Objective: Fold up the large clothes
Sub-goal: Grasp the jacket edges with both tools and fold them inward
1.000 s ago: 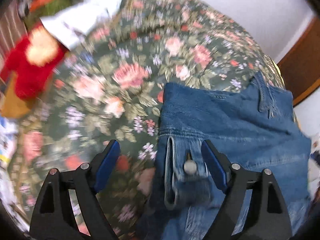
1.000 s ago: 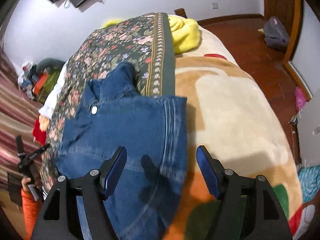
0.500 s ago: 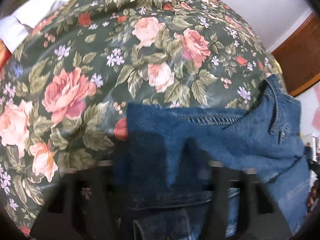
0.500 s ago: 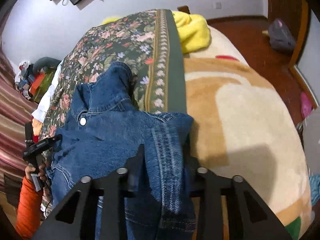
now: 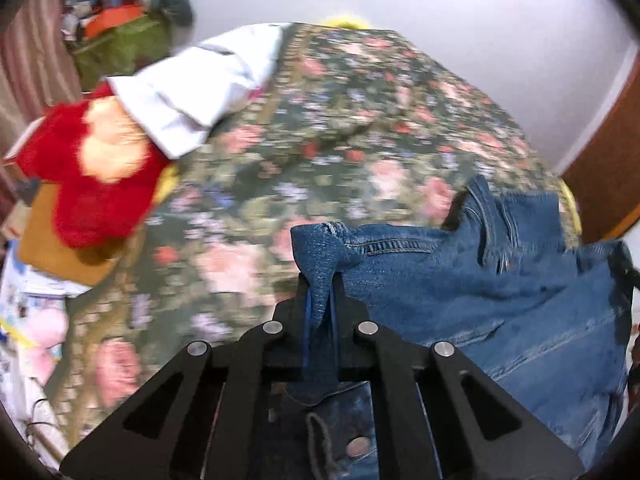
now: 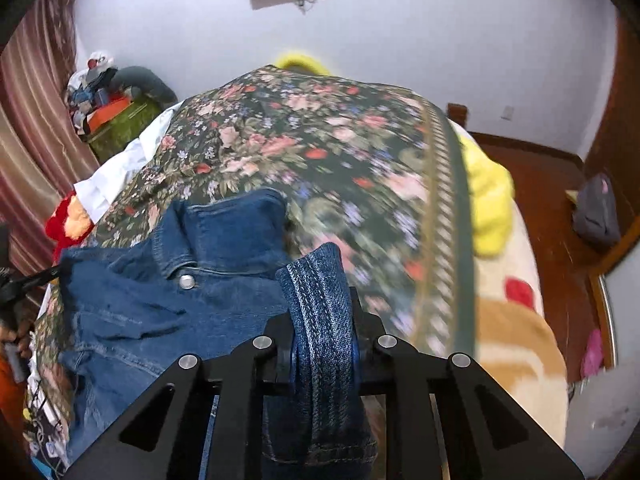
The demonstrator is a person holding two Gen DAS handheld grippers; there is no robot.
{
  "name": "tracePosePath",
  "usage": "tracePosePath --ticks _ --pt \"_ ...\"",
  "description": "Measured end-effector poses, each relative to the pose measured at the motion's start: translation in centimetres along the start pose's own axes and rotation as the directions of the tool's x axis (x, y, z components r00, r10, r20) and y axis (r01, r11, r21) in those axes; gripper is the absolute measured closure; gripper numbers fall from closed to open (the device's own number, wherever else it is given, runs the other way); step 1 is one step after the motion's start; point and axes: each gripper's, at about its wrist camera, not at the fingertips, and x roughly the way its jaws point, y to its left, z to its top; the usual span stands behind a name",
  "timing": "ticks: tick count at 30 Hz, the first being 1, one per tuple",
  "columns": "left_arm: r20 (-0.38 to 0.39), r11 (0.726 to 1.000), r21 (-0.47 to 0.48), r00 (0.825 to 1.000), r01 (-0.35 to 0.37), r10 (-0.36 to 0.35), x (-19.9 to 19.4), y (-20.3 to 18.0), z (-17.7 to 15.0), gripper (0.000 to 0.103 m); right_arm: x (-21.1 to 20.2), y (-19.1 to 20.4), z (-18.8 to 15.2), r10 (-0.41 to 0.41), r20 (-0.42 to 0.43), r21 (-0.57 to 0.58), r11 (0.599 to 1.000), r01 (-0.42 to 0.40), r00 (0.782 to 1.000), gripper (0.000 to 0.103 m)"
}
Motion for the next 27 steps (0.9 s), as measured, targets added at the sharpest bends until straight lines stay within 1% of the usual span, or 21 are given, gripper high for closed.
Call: tracePosePath --ticks 2,3,6,8,9,10,11,12,13,16,18,20,21,22,25,27 --pt "-0.022 0.998 -0.055 1.0 -0.018 0.017 0.5 1.8 -0.3 0.096 2.4 1.3 0.5 -0.038 -0.031 -0.027 0.999 0.038 0.999 0.087" --pt "-0.039 0.997 -0.077 0.999 -0.03 0.028 1.1 2.9 -0.6 0.096 4.2 2.0 0.7 -0.084 -0.046 -0.054 0.995 0.081 0.995 0.087" --pt "-0.069 0.993 -0.084 0.995 -0.083 0.077 3.1 4.4 -1.1 0.096 7.6 2.6 0.3 -0.152 -0.11 -0.113 0.984 0.139 0.982 0.086" --pt "-0.091 0.992 -0.079 0.992 -0.1 0.093 4.2 4.8 -1.4 0.095 9.0 2.1 -0.5 -0.165 -0.135 -0.123 0.981 0.148 0.977 0.08" --pt "-0.098 0.992 -0.075 0.99 -0.106 0.099 4.6 5.0 -1.6 0.094 9.5 1.8 -0.7 -0.17 -0.133 -0.126 0.98 0.154 0.976 0.073" --pt "-0.097 0.992 -0.071 0.99 -0.109 0.101 5.0 5.0 -1.6 0.094 9.7 1.5 -0.9 -0.178 -0.127 -0.129 0.978 0.161 0.976 0.06" --pt "-0.091 0.991 -0.068 0.99 -0.111 0.104 5.2 5.0 -1.7 0.094 9.7 1.0 -1.1 -0.207 -0.105 -0.132 0.972 0.193 0.973 0.051" --pt "-0.085 0.991 -0.062 0.99 -0.115 0.11 5.3 4.9 -1.8 0.094 9.6 0.6 -1.2 -0.238 -0.091 -0.13 0.966 0.225 0.967 0.03" --pt "-0.082 0.991 -0.053 0.99 -0.122 0.117 5.4 4.8 -1.9 0.094 9.5 0.1 -1.3 -0.254 -0.088 -0.122 0.962 0.242 0.963 0.019" --pt "-0.072 0.988 -0.015 0.986 -0.152 0.15 5.5 4.1 -2.0 0.094 8.9 -1.3 -1.3 -0.197 -0.126 -0.063 0.98 0.191 0.972 0.018" --pt "-0.078 0.984 0.017 0.981 -0.178 0.179 5.1 3.4 -2.1 0.092 7.6 -1.7 -1.3 -0.181 -0.126 -0.036 0.983 0.178 0.975 0.018" --pt "-0.081 0.979 0.049 0.976 -0.199 0.202 4.6 2.6 -2.2 0.086 5.6 -1.5 -1.2 -0.172 -0.1 -0.031 0.985 0.17 0.98 0.018" --pt "-0.076 0.976 0.066 0.974 -0.21 0.214 4.0 2.1 -2.3 0.079 4.5 -1.2 -1.2 -0.165 -0.084 -0.033 0.986 0.162 0.983 0.018" --pt "-0.064 0.973 0.081 0.973 -0.215 0.22 3.3 1.6 -2.4 0.074 3.2 -1.0 -1.2 -0.154 -0.065 -0.034 0.988 0.152 0.986 0.018" --pt "-0.013 0.97 0.119 0.976 -0.214 0.217 0.4 0.0 -2.9 0.072 -0.6 -0.2 -1.3 -0.121 -0.016 -0.035 0.992 0.12 0.993 0.018" --pt "0.015 0.972 0.122 0.979 -0.202 0.202 -1.5 -0.8 -3.1 0.07 -3.2 0.3 -1.3 -0.096 0.02 -0.037 0.995 0.096 0.995 0.018"
